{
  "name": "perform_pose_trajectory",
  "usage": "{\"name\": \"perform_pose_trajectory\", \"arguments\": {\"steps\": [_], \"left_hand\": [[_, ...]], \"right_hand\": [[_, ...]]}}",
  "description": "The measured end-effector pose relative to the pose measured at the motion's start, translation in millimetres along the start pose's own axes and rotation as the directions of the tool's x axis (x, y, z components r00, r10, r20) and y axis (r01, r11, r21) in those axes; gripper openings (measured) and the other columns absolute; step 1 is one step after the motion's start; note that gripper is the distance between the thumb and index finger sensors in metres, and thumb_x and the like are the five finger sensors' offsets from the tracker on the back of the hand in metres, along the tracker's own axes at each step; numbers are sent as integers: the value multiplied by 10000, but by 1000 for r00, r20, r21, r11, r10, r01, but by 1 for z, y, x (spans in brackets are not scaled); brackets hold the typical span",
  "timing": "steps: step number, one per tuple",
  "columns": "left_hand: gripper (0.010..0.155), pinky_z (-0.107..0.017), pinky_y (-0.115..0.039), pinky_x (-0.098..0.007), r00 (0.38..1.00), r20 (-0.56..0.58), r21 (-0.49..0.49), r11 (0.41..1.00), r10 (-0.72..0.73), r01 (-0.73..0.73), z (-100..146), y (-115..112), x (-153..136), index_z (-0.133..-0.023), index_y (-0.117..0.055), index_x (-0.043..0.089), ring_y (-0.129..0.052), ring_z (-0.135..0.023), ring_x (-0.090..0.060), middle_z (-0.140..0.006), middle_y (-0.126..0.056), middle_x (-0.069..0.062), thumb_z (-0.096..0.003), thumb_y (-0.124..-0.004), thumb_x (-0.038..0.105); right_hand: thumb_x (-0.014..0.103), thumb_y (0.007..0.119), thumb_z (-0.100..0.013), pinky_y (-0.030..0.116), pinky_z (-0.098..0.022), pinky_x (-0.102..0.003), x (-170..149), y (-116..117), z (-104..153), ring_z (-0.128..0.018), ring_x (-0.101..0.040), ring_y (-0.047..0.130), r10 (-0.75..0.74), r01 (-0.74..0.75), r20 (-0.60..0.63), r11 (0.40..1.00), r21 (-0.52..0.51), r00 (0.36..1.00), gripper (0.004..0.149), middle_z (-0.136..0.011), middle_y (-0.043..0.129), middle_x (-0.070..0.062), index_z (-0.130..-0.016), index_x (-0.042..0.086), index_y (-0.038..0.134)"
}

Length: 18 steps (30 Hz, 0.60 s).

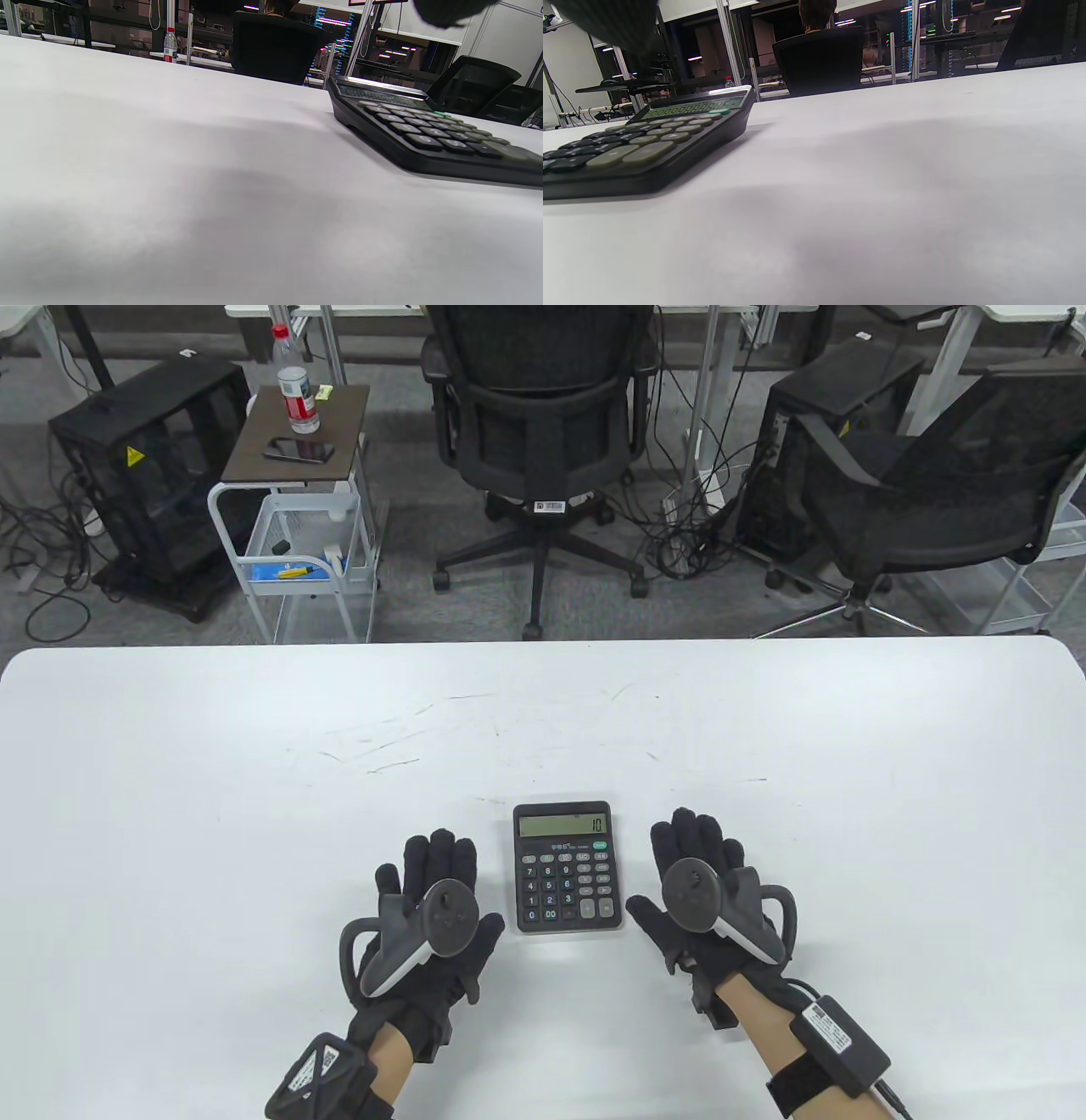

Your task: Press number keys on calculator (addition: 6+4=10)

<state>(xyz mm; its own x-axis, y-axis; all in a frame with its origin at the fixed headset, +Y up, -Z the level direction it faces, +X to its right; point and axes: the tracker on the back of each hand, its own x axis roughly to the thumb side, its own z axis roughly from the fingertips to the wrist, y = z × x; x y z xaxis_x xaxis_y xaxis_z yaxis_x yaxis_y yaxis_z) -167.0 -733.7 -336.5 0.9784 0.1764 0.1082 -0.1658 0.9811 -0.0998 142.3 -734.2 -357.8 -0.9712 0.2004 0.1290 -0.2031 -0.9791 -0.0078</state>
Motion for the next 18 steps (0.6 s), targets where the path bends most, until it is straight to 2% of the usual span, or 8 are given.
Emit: {"name": "perform_pose_trajectory", "arguments": {"steps": [18], "left_hand": [[857, -782, -130, -567, 1000, -3, 9, 1000, -13, 13, -1, -1, 0, -1074, -173, 311, -104, -1129, -265, -1208, -128, 56, -449, -662, 636]], "right_hand": [[661, 690, -399, 292, -740, -536, -4, -1, 1, -1068, -376, 235, 24, -24, -14, 1000, 4, 1000, 891, -1183, 224, -84, -1080, 252, 285]]}}
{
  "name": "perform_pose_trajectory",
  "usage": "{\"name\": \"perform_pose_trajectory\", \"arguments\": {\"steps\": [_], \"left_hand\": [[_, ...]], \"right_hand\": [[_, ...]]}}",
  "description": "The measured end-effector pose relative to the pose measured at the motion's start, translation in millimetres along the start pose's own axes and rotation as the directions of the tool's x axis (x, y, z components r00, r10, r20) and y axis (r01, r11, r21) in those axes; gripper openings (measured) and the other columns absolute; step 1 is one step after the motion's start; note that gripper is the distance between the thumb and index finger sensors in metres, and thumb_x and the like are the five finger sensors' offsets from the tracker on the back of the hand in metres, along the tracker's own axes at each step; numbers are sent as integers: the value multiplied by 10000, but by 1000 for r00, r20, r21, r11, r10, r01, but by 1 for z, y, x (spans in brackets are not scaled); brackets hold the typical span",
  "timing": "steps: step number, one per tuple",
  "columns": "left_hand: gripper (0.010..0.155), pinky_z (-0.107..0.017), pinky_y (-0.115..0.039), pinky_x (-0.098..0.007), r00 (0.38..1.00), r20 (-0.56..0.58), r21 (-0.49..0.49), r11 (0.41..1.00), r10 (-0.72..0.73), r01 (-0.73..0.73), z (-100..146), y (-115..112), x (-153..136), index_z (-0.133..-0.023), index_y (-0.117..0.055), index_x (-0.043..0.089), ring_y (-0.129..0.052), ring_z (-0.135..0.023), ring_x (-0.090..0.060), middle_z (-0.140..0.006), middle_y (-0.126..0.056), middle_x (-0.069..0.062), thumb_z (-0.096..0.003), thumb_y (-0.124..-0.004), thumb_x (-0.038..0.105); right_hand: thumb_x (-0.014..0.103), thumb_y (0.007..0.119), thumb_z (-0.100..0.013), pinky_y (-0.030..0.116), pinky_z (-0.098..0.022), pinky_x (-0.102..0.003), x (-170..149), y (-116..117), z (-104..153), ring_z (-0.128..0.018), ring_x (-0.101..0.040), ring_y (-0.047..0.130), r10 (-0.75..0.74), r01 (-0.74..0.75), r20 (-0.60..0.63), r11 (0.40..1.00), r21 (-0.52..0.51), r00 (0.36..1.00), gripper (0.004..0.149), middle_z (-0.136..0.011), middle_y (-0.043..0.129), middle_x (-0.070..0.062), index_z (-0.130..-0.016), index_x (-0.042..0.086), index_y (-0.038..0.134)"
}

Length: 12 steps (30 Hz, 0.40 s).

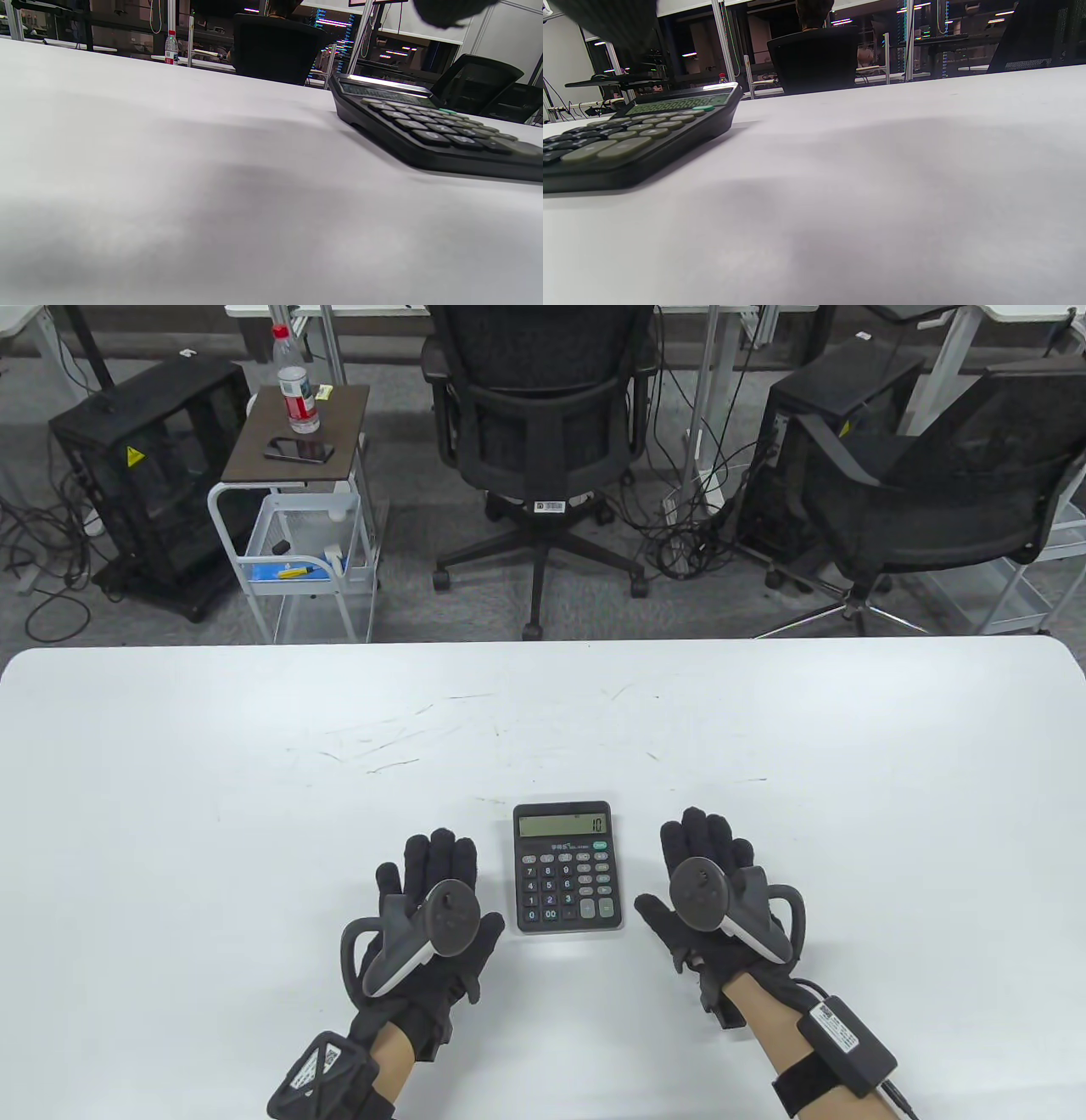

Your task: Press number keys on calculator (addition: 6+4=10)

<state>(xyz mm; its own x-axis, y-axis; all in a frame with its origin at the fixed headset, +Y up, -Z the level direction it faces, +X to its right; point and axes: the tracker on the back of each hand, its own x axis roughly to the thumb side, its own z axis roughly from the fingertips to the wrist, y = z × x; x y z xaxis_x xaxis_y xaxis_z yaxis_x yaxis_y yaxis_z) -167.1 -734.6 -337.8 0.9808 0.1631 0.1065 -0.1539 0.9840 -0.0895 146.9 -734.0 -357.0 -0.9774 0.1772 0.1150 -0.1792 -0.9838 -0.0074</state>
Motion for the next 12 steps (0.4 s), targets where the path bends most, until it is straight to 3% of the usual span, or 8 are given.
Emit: {"name": "perform_pose_trajectory", "arguments": {"steps": [12], "left_hand": [[856, -782, -134, -569, 1000, 6, 5, 1000, -12, 12, 1, 0, 2, -1075, -175, 309, -107, -1129, -266, -1208, -130, 54, -449, -659, 638]], "right_hand": [[661, 687, -402, 289, -737, -542, 0, 2, 1, -1067, -381, 231, 9, -9, -2, 1000, 5, 1000, 890, -1183, 218, -90, -1080, 252, 282]]}}
